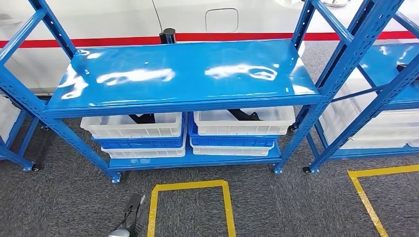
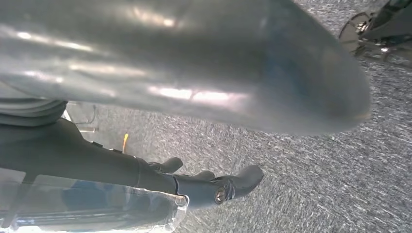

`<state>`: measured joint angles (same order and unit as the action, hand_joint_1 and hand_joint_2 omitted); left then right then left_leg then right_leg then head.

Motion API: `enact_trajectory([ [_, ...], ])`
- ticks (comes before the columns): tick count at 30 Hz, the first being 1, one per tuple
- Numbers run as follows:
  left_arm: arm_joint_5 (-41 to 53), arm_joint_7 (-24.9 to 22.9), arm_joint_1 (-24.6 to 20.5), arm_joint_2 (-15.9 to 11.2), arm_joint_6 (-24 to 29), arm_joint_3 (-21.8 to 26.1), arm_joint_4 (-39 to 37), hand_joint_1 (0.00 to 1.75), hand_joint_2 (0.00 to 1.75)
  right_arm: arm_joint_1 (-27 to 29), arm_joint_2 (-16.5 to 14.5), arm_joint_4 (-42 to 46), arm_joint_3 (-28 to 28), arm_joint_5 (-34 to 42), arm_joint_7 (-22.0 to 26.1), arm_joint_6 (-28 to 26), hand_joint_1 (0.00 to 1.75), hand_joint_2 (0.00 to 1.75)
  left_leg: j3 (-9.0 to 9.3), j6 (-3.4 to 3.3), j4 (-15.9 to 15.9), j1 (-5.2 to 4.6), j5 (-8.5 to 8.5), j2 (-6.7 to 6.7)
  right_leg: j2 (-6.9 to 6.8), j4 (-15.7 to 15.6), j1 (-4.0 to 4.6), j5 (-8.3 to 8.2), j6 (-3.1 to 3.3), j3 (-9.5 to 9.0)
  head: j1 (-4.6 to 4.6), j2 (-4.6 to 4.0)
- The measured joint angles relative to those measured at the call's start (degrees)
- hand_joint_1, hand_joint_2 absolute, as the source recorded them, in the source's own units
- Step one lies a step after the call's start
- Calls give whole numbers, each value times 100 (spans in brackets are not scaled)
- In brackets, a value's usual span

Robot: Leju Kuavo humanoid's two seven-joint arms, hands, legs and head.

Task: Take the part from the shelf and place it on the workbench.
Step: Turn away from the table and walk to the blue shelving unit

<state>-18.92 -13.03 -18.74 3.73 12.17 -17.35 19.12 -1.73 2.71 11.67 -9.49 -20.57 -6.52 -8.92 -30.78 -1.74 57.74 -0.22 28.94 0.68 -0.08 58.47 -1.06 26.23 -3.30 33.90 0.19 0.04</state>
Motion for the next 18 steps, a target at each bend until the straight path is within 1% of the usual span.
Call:
enact_trajectory([
  [2, 5, 1, -1, 4, 0, 8, 0, 0, 0, 4, 3, 0, 0, 2, 13, 0, 0, 0, 10, 45, 1, 18, 24, 0, 9, -7, -14, 11, 85, -15, -10, 0],
  [3, 7, 3, -2, 5, 0, 13, 0, 0, 0, 8, 4, 0, 0, 2, 16, -1, 0, 0, -11, 75, 59, 30, 69, -7, 14, -12, -30, 18, 125, -31, -14, 0],
  [4, 9, 8, -2, 7, 0, 19, 0, 0, 0, 11, 7, 0, 0, 3, 19, -2, 0, 0, -90, 106, 234, 42, 173, -16, 18, -19, -51, 28, 163, -52, -22, 0],
  [5, 9, 13, 0, 8, 0, 25, -1, 0, 0, 13, 10, 0, 0, 3, 20, -3, 0, 0, -242, 134, 541, 53, 325, -26, 21, -21, -59, 43, 196, -71, -31, 0],
  [7, 10, 19, 17, 10, 0, 33, -7, 0, 0, 13, 17, 0, 0, 3, 20, -5, 0, 0, -669, 171, 1325, 70, 639, -33, 27, -21, -50, 75, 242, -100, -44, 0],
  [8, 10, 19, 32, 10, 0, 36, -10, 0, 0, 14, 17, 0, 0, 3, 20, -5, 0, 0, -853, 178, 1587, 77, 680, -35, 35, -20, -44, 89, 255, -116, -45, 0],
  [9, 10, 20, 46, 9, 0, 38, -13, 0, 0, 15, 17, 0, 0, 3, 20, -4, 0, 0, -939, 175, 1638, 82, 600, -37, 47, -20, -41, 105, 260, -137, -46, 0],
  [10, 10, 20, 56, 9, 0, 39, -15, 0, 0, 16, 16, 0, 0, 3, 20, -4, 0, 0, -915, 163, 1466, 85, 409, -40, 62, -20, -40, 123, 257, -165, -47, 0],
  [11, 10, 20, 60, 7, 1, 40, -15, 0, 0, 16, 14, 0, 0, 3, 20, -4, 0, 0, -794, 141, 1124, 85, 156, -46, 76, -20, -41, 143, 248, -197, -49, 0],
  [12, 14, 20, 59, 3, 1, 42, -15, 0, 0, 14, 12, 0, 0, 3, 21, -4, 0, 0, -636, 114, 738, 83, -59, -61, 87, -21, -41, 165, 230, -224, -51, 0],
  [13, 18, 21, 55, 0, 1, 44, -15, 0, 0, 10, 10, 0, 0, 4, 23, -5, 0, 0, -491, 92, 408, 75, -193, -75, 97, -18, -24, 189, 203, -240, -51, 0],
  [14, 22, 23, 54, -2, 1, 45, -15, 0, 0, 7, 10, 0, 0, 5, 26, -8, 0, 0, -400, 72, 209, 61, -243, -86, 103, -20, -13, 207, 173, -244, -51, 0],
  [15, 26, 29, 55, -1, 0, 46, -15, 0, 0, 6, 10, 0, 0, 5, 29, -10, 0, 0, -361, 57, 126, 44, -228, -94, 108, -25, -4, 220, 142, -241, -50, 0],
  [16, 26, 35, 58, 1, -1, 46, -15, 0, 0, 6, 10, 0, 0, 4, 32, -13, 0, 0, -352, 46, 109, 26, -206, -92, 110, -33, 0, 226, 113, -239, -51, 0],
  [17, 26, 45, 63, 3, -1, 46, -15, 0, 0, 10, 11, 0, 0, 3, 33, -15, 0, 0, -353, 26, 110, 13, -201, -92, 111, -54, -12, 226, 88, -245, -53, 0],
  [18, 27, 55, 68, 5, 1, 46, -13, 0, 0, 12, 13, 0, 0, 2, 33, -16, 0, 0, -325, -4, 75, 25, -213, -91, 107, -66, -4, 234, 59, -254, -55, 0],
])
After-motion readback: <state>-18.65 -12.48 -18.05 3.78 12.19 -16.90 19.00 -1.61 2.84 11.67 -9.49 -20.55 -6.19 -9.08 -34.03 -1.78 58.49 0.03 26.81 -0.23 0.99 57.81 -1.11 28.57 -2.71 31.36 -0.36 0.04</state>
